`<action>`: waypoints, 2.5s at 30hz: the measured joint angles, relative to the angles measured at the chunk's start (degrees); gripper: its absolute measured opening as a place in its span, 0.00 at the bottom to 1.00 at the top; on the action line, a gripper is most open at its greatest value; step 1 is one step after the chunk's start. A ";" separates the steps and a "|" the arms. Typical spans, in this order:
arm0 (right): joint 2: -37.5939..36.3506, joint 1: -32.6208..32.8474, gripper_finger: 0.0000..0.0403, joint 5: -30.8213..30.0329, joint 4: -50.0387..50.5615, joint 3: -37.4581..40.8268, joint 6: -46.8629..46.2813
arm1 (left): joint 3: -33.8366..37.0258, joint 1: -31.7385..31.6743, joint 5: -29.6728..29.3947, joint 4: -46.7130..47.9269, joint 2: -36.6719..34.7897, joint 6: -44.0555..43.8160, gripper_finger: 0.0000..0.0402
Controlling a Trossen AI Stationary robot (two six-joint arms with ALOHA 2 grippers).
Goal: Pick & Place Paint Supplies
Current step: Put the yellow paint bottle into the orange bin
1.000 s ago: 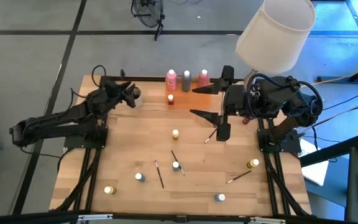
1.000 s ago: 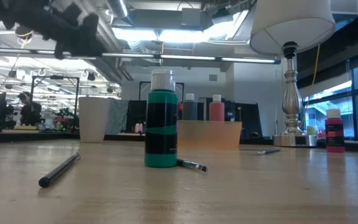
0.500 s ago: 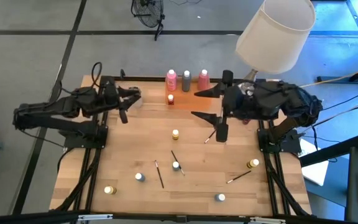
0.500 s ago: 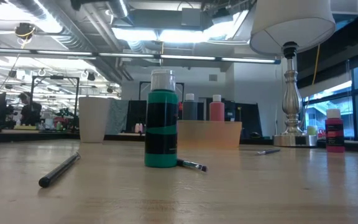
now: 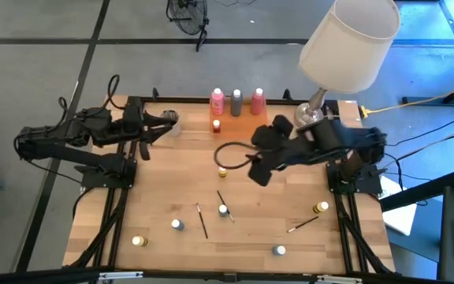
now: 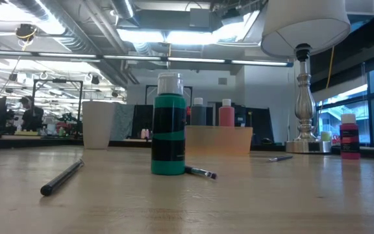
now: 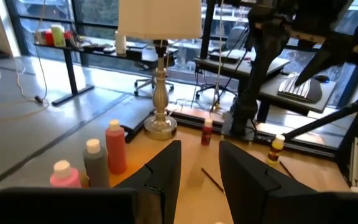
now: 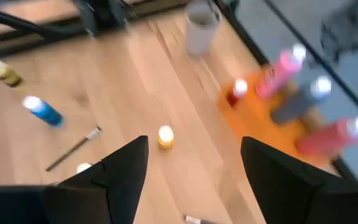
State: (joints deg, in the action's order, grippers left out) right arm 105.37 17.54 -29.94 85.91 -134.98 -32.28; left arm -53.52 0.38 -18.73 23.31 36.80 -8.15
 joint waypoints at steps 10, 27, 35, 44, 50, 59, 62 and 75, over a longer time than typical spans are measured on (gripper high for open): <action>9.88 -3.52 0.65 7.73 -0.13 0.02 -18.95 | 0.00 -0.11 2.96 4.08 0.77 -8.25 0.27; 20.95 -7.71 0.65 15.32 0.00 0.04 -20.41 | -0.02 -0.11 7.58 3.94 -8.39 -17.55 0.31; 24.51 -12.44 0.65 21.58 -2.92 0.05 -24.35 | -0.02 -0.11 7.79 5.45 -11.17 -15.68 0.31; 25.97 -15.32 0.65 24.04 -6.80 0.07 -26.08 | 0.00 -0.11 7.91 11.29 -11.74 -14.84 0.31; 28.13 -14.81 0.65 24.71 -7.09 0.09 -27.15 | 0.00 -0.10 7.92 9.96 -11.78 -14.84 0.32; 30.55 -14.86 0.65 25.72 -7.61 0.01 -28.41 | 0.00 -0.11 7.92 9.93 -12.00 -11.65 0.32; 30.96 -14.87 0.65 25.32 -6.83 0.09 -28.37 | 0.00 -0.11 7.92 9.93 -12.00 -11.64 0.32; 31.33 -14.88 0.65 25.20 -6.62 0.07 -25.70 | 0.00 -0.11 7.92 9.95 -12.00 -12.06 0.32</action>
State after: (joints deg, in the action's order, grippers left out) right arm 136.70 2.66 -4.74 79.29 -134.91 -57.98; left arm -53.52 0.27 -10.81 33.26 24.80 -20.21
